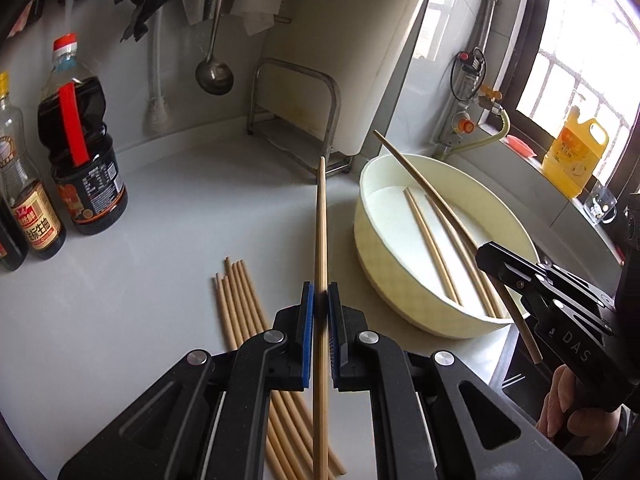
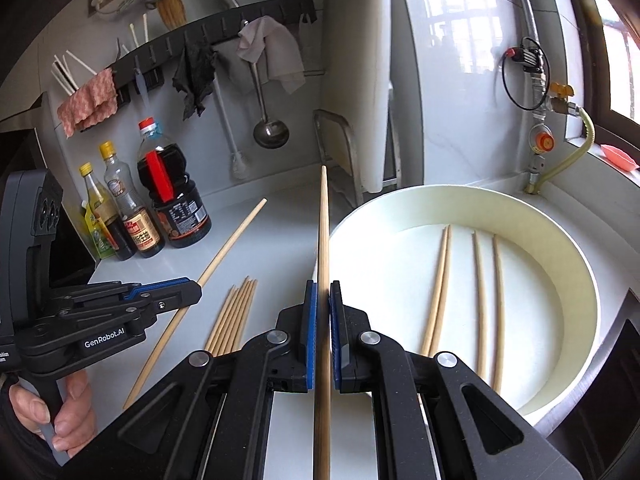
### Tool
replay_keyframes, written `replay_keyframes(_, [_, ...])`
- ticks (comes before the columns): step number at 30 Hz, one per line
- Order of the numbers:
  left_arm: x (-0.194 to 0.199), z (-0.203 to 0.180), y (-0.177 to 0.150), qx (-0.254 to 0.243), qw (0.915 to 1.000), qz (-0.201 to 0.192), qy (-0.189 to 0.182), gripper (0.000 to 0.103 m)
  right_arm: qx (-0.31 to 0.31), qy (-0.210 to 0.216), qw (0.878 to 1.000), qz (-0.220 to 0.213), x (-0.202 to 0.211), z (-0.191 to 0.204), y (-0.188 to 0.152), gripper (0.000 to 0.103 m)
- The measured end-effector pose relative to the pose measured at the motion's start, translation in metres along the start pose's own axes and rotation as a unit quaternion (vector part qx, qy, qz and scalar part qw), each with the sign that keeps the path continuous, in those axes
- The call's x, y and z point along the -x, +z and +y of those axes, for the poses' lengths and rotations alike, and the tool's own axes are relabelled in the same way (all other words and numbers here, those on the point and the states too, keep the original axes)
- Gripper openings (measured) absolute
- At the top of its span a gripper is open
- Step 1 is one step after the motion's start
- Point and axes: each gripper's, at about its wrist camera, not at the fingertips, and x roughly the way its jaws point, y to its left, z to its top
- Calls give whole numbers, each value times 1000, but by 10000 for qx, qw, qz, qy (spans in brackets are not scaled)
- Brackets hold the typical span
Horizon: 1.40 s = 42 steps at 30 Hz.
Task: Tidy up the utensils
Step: 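Carry both held chopsticks up and over the cream basin with both tools, then lower the chopsticks into the basin water and open both tools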
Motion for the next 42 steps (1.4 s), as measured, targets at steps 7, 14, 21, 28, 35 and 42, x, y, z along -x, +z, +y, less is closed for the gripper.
replay_keyframes(7, [-23,-37,30,-124,9995,1,-278,7,-459,-269,9986,-74,5,-46,9,6])
replay_keyframes(14, [-51,-71,45,-381,9983,139,-408,7,-715,-506,9961,-55,5,-77,10,6])
replay_keyframes(21, [-77,-86,54,-432,9976,293,-453,7,-922,-604,9939,15,1,-97,9,6])
replay_keyframes(28, [-91,-95,57,-489,9970,413,-424,8,-983,-629,9931,131,-6,-104,7,6])
replay_keyframes(35, [-100,-99,58,-491,9966,518,-407,8,-1025,-604,9927,197,-9,-106,6,6])
replay_keyframes(42, [-103,-102,58,-508,9964,584,-360,8,-1056,-604,9924,191,-8,-108,7,6])
